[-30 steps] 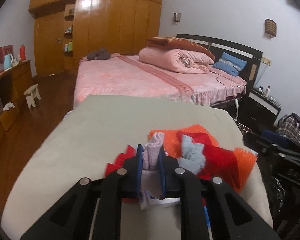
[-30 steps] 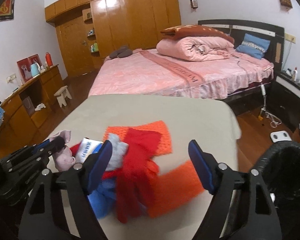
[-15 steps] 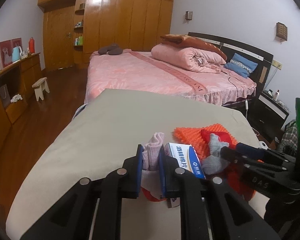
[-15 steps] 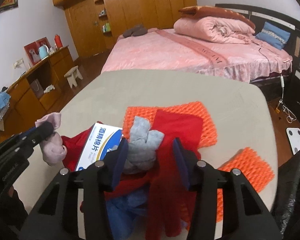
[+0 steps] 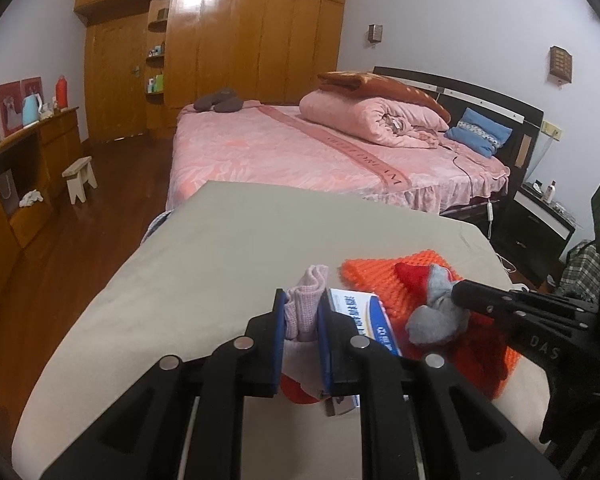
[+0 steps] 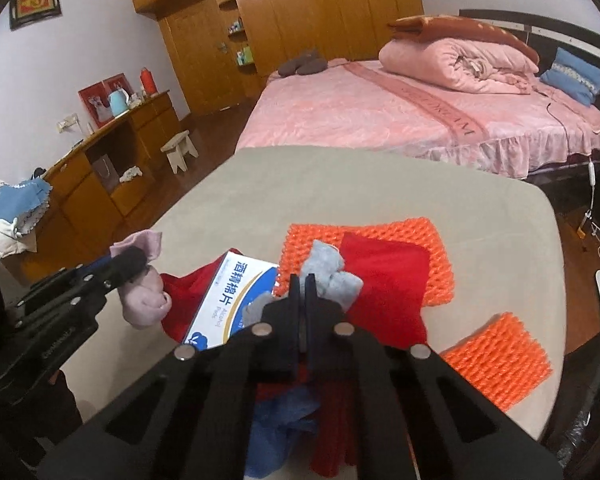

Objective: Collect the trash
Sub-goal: 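Grasp the pink sock with the left tool while the right tool grasps the grey sock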

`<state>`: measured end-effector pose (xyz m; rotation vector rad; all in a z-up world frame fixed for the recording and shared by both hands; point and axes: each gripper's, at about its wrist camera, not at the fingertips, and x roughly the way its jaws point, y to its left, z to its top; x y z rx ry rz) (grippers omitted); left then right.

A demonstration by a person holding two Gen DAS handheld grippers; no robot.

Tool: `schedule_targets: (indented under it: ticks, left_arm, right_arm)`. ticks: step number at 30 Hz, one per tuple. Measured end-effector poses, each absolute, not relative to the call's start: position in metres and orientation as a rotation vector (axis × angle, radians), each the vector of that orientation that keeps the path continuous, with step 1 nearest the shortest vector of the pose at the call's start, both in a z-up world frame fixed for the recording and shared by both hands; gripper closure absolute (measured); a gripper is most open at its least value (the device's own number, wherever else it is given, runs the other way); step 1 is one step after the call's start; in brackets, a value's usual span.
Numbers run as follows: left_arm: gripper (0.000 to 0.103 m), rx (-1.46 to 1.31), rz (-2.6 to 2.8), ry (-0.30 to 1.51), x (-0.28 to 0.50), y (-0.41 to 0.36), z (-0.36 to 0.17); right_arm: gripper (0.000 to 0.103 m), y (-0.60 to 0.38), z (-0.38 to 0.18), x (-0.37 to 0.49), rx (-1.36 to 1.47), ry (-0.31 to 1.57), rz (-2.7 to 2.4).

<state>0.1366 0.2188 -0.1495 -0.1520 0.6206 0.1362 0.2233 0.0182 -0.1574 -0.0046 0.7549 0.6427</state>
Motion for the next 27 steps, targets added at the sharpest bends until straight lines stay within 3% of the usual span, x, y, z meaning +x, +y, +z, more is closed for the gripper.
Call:
schedule_targets:
  ticks: [2,6,8,10,16,19,23,27]
  left_arm:
    - [0.088,-0.153,0.132,0.617,0.135,0.217,-0.148]
    - [0.088,-0.150,0.126,0.626,0.137,0.214,-0.149]
    - [0.088,-0.148,0.126,0.634,0.137,0.214,-0.152]
    - [0.088,-0.147,0.127,0.638,0.139,0.215,-0.153]
    - [0.088,-0.149,0.140,0.645,0.144,0.218,-0.155]
    - [0.088,-0.149,0.142,0.646,0.145,0.219,-0.155]
    - [0.088,-0.149,0.142,0.644,0.144,0.218,-0.155]
    - [0.088,-0.155,0.135,0.626,0.141,0.216,-0.148]
  right_arm:
    - [0.101,0.017,-0.155,0.223,-0.004,0.758,0.638]
    - [0.090,0.016,-0.159,0.225,-0.028,0.773,0.611]
    - [0.060,0.015,-0.164,0.228,-0.026,0.792,0.593]
    - [0.055,0.015,-0.167,0.231,-0.021,0.798,0.579]
    - [0.055,0.027,-0.179,0.241,-0.046,0.834,0.592]
    - [0.070,0.034,-0.185,0.244,-0.042,0.865,0.628]
    - [0.083,0.032,-0.172,0.236,-0.052,0.817,0.657]
    - [0.084,0.018,-0.151,0.224,-0.006,0.754,0.688]
